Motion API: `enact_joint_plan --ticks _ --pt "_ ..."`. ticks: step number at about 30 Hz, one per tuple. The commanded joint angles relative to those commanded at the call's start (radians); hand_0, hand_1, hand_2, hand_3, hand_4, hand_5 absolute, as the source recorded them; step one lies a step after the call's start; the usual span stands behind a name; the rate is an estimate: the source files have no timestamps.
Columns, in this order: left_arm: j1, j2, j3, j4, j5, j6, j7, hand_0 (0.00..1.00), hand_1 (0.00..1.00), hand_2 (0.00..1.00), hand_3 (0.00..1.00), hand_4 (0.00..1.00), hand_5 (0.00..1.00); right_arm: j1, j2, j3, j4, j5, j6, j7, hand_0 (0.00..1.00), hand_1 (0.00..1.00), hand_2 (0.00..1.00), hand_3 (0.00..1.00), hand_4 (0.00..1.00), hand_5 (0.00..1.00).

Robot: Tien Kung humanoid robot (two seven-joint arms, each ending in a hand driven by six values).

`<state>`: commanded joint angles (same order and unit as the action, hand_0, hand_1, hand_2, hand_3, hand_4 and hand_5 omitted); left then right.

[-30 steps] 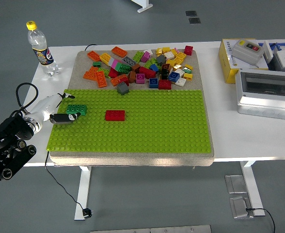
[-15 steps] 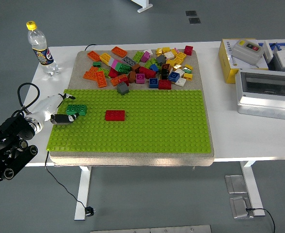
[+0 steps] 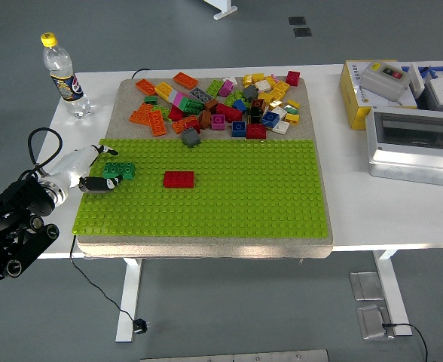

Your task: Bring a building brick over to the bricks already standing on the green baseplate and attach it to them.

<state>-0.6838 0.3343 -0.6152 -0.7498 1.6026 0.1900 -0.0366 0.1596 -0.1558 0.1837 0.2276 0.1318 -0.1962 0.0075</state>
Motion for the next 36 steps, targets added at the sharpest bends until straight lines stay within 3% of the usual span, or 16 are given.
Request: enact_joint_plan --ticks 5,6,10,11,16,17,36 --pt "0.0 -0.001 0.003 0.002 -0.007 -0.001 -0.002 0.998 0.938 0.932 0.798 0.667 0.279 0.0 0.0 0.002 0.0 -0.001 0.0 0.0 0.688 0.651 0.692 0.669 0.439 0.779" --pt "0.0 -0.001 0.003 0.003 -0.009 -0.001 -0.002 0.998 0.938 0.932 0.764 0.61 0.228 0.0 0.0 0.002 0.0 -0.001 0.0 0.0 0.688 0.652 0.692 0.669 0.439 0.779" --pt "0.0 -0.001 0.004 0.006 -0.012 -0.001 -0.003 0.998 0.938 0.932 0.764 0.61 0.228 0.0 0.0 0.004 0.0 -0.002 0.0 0.0 0.688 0.652 0.692 0.669 0.439 0.779" --pt "0.0 -0.002 0.004 0.006 -0.013 -0.001 -0.003 0.998 0.938 0.932 0.739 0.514 0.166 0.0 0.0 0.005 0.0 -0.003 0.0 0.0 0.688 0.652 0.692 0.669 0.439 0.778" --pt "-0.001 -0.003 0.004 0.008 -0.016 0.0 -0.003 0.998 0.938 0.932 0.739 0.514 0.166 0.0 0.001 0.006 0.0 -0.003 0.0 0.0 0.688 0.652 0.692 0.669 0.439 0.778" --pt "-0.001 -0.004 0.004 0.009 -0.018 0.0 -0.004 0.998 0.935 0.926 0.633 0.456 0.169 0.0 0.001 0.006 0.0 -0.003 0.0 0.0 0.688 0.652 0.692 0.669 0.439 0.778" --pt "0.0 -0.004 0.02 0.012 -0.042 -0.002 -0.009 0.998 0.937 0.926 0.59 0.416 0.157 0.0 0.001 0.01 0.0 -0.005 0.0 0.0 0.688 0.652 0.692 0.669 0.439 0.778"
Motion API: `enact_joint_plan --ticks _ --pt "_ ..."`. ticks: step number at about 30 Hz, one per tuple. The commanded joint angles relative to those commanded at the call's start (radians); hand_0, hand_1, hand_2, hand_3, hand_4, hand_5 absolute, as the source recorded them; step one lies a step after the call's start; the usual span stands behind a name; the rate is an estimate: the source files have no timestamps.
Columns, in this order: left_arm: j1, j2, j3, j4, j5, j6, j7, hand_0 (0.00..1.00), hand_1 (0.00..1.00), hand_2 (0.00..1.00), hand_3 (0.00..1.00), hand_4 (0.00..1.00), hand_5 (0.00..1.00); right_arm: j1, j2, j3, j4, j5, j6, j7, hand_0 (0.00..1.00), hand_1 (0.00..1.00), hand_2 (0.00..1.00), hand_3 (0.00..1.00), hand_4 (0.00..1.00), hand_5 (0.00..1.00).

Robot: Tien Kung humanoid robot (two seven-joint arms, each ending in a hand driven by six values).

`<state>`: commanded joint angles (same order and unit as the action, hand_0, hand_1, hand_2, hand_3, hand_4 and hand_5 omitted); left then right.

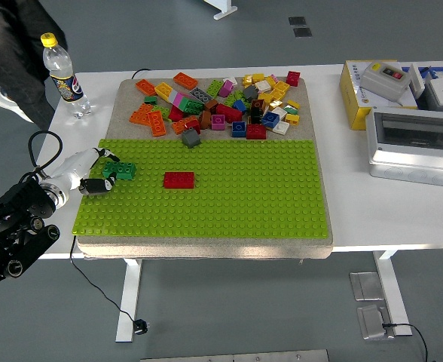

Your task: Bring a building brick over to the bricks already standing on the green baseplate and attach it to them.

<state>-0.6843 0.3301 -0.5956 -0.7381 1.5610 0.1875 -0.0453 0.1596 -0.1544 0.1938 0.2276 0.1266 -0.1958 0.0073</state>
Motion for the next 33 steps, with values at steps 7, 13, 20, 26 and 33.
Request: enact_joint_plan --ticks 7,13,20,26,33 --pt "-0.001 0.0 0.005 -0.001 -0.001 -0.003 0.002 0.996 0.937 0.927 0.61 0.42 0.149 0.0 0.0 0.0 0.0 0.001 0.0 0.0 0.688 0.652 0.692 0.669 0.439 0.778" --pt "0.0 0.001 0.007 -0.004 -0.001 -0.006 0.002 0.994 0.937 0.926 0.706 0.442 0.142 -0.001 0.0 -0.002 0.0 0.003 0.001 -0.001 0.688 0.652 0.692 0.669 0.439 0.778" --pt "0.001 0.003 0.006 -0.008 -0.003 -0.004 -0.001 0.988 0.937 0.927 0.801 0.46 0.138 -0.003 0.001 -0.003 -0.001 0.004 0.001 -0.002 0.688 0.652 0.692 0.669 0.439 0.778" --pt "0.002 0.005 0.006 -0.01 -0.011 -0.004 -0.005 0.986 0.939 0.928 0.838 0.468 0.137 -0.007 0.001 -0.002 -0.001 0.003 0.002 -0.002 0.688 0.652 0.692 0.668 0.439 0.778" --pt "0.003 0.006 0.008 -0.012 -0.02 -0.009 -0.008 0.984 0.941 0.932 0.874 0.475 0.134 -0.009 0.002 0.001 -0.002 0.001 0.002 -0.002 0.688 0.652 0.692 0.668 0.438 0.778"
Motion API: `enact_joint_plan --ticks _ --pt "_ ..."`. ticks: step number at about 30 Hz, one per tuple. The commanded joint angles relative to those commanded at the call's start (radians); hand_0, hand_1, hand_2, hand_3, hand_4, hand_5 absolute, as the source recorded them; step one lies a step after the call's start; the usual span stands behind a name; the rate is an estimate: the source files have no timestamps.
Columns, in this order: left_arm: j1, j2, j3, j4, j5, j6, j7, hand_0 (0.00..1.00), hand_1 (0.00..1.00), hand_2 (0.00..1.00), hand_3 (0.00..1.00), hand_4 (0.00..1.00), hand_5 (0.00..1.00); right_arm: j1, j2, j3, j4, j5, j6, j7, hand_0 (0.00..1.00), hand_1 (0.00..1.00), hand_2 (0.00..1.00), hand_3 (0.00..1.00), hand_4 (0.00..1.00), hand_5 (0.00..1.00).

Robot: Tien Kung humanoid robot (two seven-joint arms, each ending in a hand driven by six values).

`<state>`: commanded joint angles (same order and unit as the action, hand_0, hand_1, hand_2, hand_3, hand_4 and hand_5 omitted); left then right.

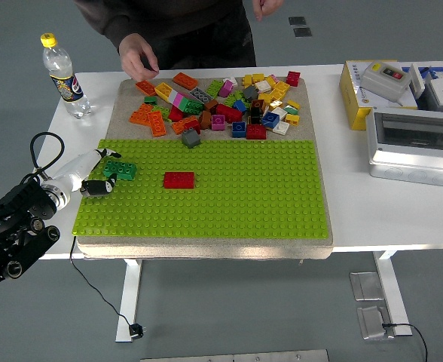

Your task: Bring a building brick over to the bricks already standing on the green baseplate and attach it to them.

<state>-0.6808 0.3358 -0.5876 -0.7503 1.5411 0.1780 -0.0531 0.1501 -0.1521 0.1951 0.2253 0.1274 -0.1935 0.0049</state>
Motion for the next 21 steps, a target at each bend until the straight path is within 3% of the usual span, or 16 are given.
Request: enact_joint_plan --ticks 14,15,21 --pt "-0.004 -0.002 0.003 0.006 -0.002 -0.006 0.006 0.975 0.942 0.932 0.864 0.476 0.133 0.003 0.0 0.005 0.0 -0.003 0.0 0.0 0.688 0.652 0.692 0.668 0.438 0.777" --pt "-0.005 -0.003 0.004 0.007 -0.002 -0.004 0.006 0.975 0.943 0.933 0.794 0.478 0.131 0.003 0.0 0.005 0.0 -0.004 0.0 0.0 0.688 0.652 0.692 0.669 0.439 0.777" --pt "-0.008 -0.009 0.012 0.016 0.0 0.001 0.009 0.974 0.944 0.933 0.772 0.481 0.127 0.004 0.001 0.012 0.0 -0.008 0.0 0.0 0.688 0.653 0.693 0.669 0.439 0.777"
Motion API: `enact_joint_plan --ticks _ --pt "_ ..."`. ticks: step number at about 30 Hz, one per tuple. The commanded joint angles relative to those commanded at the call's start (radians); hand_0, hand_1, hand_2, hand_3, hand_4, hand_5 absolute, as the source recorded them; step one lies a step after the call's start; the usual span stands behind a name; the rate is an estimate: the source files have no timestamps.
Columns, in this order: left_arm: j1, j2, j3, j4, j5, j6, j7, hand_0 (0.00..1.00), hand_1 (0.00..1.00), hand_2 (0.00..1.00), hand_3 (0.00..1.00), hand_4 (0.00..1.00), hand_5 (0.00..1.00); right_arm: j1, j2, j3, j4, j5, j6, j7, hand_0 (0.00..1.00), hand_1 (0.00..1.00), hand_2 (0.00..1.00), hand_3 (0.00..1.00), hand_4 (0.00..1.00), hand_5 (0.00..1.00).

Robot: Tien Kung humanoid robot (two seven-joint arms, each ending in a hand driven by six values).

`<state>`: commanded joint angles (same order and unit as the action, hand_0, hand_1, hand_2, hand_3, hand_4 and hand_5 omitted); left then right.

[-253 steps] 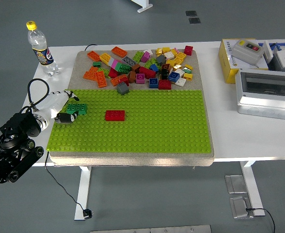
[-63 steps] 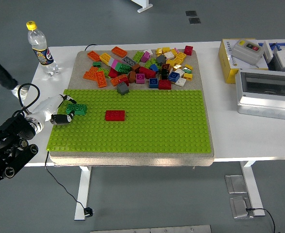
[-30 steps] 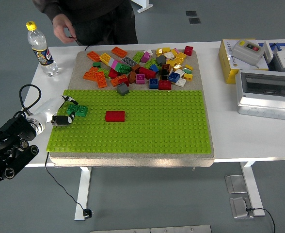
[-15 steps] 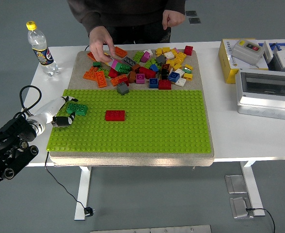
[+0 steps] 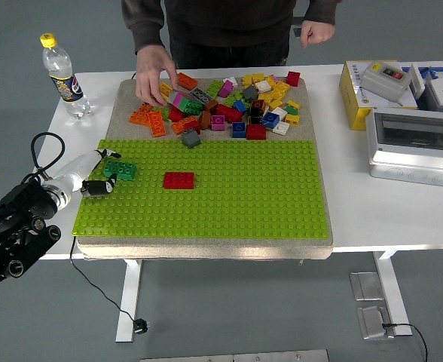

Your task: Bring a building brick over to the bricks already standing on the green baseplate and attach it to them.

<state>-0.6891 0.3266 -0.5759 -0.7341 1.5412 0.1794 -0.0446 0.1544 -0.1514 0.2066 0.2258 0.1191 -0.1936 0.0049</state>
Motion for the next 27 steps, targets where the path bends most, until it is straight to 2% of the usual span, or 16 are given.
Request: enact_joint_plan --ticks 11,12,17,18,27 --pt "-0.003 -0.004 0.016 -0.004 -0.002 -0.009 0.006 0.975 0.946 0.935 0.753 0.482 0.13 0.001 -0.001 0.008 0.0 -0.006 0.0 0.0 0.688 0.652 0.693 0.669 0.439 0.777" --pt "-0.003 -0.004 0.016 -0.004 -0.003 -0.008 0.005 0.974 0.946 0.936 0.659 0.452 0.131 0.001 -0.001 0.006 0.0 -0.005 0.0 0.0 0.688 0.653 0.693 0.669 0.438 0.777" --pt "-0.003 -0.003 0.015 -0.003 -0.011 -0.003 0.002 0.974 0.946 0.936 0.659 0.452 0.131 0.002 -0.001 0.002 0.0 -0.002 0.0 0.001 0.688 0.653 0.693 0.669 0.438 0.777" --pt "-0.003 -0.002 0.014 -0.003 -0.012 -0.002 0.001 0.971 0.946 0.933 0.567 0.422 0.134 0.002 -0.001 0.002 0.0 -0.002 0.0 0.001 0.688 0.653 0.693 0.669 0.439 0.778" --pt "-0.003 -0.001 0.016 -0.002 -0.02 -0.004 -0.001 0.97 0.946 0.932 0.532 0.389 0.147 0.001 -0.001 0.007 0.0 -0.005 0.0 0.001 0.688 0.653 0.693 0.669 0.439 0.778"
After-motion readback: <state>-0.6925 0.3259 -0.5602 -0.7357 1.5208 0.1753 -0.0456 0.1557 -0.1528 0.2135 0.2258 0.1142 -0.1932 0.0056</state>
